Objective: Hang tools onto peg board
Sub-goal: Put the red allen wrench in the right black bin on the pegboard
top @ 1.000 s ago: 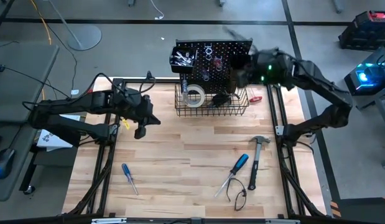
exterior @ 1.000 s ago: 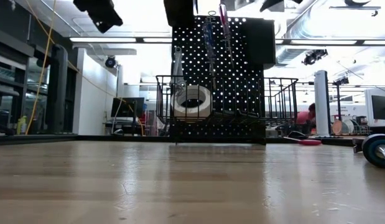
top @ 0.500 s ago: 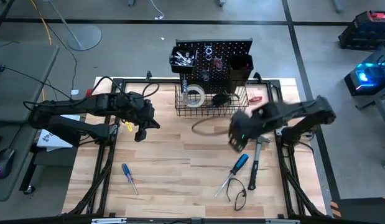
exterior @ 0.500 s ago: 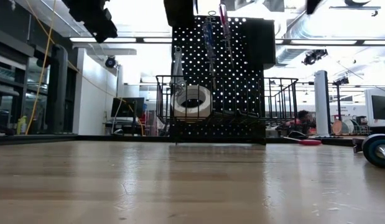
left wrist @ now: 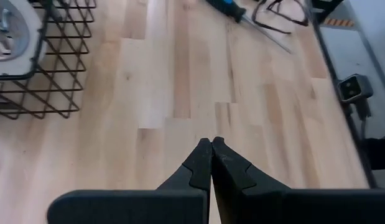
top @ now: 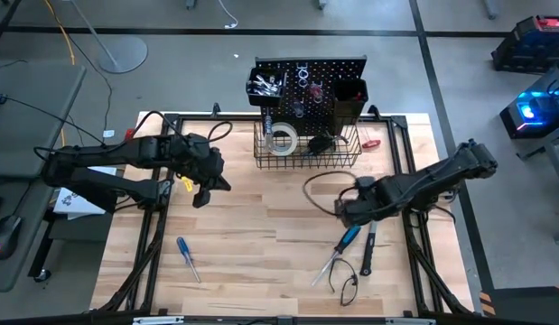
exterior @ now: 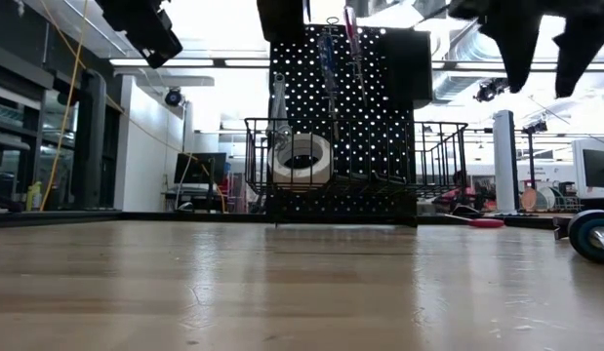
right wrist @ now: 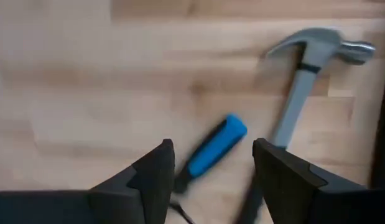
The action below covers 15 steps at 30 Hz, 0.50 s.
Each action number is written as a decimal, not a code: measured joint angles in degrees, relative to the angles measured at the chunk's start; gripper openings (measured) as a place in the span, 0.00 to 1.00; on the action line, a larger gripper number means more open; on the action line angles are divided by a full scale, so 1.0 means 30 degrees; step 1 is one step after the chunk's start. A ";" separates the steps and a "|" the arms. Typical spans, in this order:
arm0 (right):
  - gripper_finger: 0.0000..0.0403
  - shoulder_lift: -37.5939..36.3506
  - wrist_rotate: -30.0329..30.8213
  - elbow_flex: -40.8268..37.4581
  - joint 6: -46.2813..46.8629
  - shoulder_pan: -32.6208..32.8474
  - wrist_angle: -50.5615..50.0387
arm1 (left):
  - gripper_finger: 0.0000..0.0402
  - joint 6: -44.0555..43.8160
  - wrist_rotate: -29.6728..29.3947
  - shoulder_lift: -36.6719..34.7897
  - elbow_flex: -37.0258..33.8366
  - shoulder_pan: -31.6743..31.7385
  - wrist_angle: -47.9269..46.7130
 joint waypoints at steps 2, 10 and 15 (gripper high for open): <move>0.50 -0.0511 0.1462 -0.0496 0.2856 0.0077 -0.0374 | 0.00 0.0066 -0.0789 0.0000 0.0000 0.0022 -0.0009; 0.27 -0.1211 0.6006 -0.0930 0.5137 -0.2444 -0.1327 | 0.00 0.0071 -0.2530 0.0000 0.0000 0.0036 -0.0069; 0.04 -0.2049 0.6980 -0.0923 0.2823 -0.3988 -0.1312 | 0.00 0.0064 -0.3210 0.0000 0.0000 0.0036 -0.0808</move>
